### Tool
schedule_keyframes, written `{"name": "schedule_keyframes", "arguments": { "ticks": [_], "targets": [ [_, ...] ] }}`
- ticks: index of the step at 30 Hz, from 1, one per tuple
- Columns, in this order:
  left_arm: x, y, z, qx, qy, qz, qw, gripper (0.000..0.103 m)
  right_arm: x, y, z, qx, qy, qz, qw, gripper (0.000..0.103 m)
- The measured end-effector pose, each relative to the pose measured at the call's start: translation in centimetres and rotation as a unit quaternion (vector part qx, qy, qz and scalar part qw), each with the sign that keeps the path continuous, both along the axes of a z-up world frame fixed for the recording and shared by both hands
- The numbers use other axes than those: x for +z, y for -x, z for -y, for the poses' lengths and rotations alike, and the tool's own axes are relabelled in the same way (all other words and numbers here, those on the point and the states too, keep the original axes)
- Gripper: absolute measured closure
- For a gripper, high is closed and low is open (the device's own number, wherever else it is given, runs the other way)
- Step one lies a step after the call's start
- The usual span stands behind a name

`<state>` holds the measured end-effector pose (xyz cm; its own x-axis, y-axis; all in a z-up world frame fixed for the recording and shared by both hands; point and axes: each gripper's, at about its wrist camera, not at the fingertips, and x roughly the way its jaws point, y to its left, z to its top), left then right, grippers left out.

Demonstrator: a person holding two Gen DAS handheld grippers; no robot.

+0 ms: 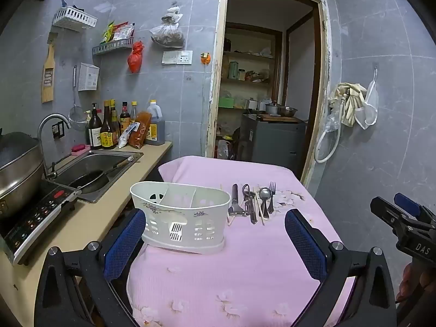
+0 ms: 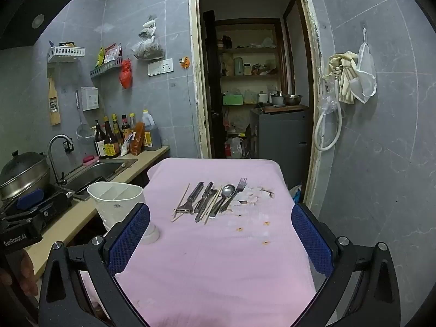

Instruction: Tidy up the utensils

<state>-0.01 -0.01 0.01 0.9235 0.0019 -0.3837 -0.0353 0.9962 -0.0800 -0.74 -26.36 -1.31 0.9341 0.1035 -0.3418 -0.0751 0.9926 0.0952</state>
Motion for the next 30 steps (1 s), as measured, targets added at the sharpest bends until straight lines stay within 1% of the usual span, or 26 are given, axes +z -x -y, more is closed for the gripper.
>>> {"name": "schedule_keyframes", "arguments": {
  "ticks": [7, 8, 9, 14, 17, 30],
  "targets": [
    [0.0, 0.0, 0.0, 0.001, 0.002, -0.002, 1.0, 0.0, 0.0, 0.2, -0.2, 0.003, 0.0, -0.001, 1.0, 0.001],
    [0.0, 0.0, 0.0, 0.001, 0.003, -0.002, 1.0, 0.0, 0.2, 0.0, -1.1, 0.006, 0.0, -0.006, 1.0, 0.001],
    [-0.3, 0.2, -0.8, 0.002, 0.004, -0.003, 1.0, 0.0, 0.2, 0.1, -1.1, 0.006, 0.0, -0.006, 1.0, 0.001],
    [-0.3, 0.8, -1.1, 0.004, 0.007, -0.004, 1.0, 0.0, -0.1, 0.0, -0.9, 0.014, 0.001, -0.005, 1.0, 0.001],
    [-0.4, 0.1, -1.0, 0.005, 0.006, -0.006, 0.9999, 0.0, -0.2, -0.1, -0.8, 0.016, 0.002, -0.007, 1.0, 0.001],
    [-0.4, 0.2, -1.1, 0.006, 0.009, -0.006, 0.9999, 0.0, -0.4, -0.2, -1.5, 0.022, 0.006, -0.006, 1.0, 0.001]
  ]
}}
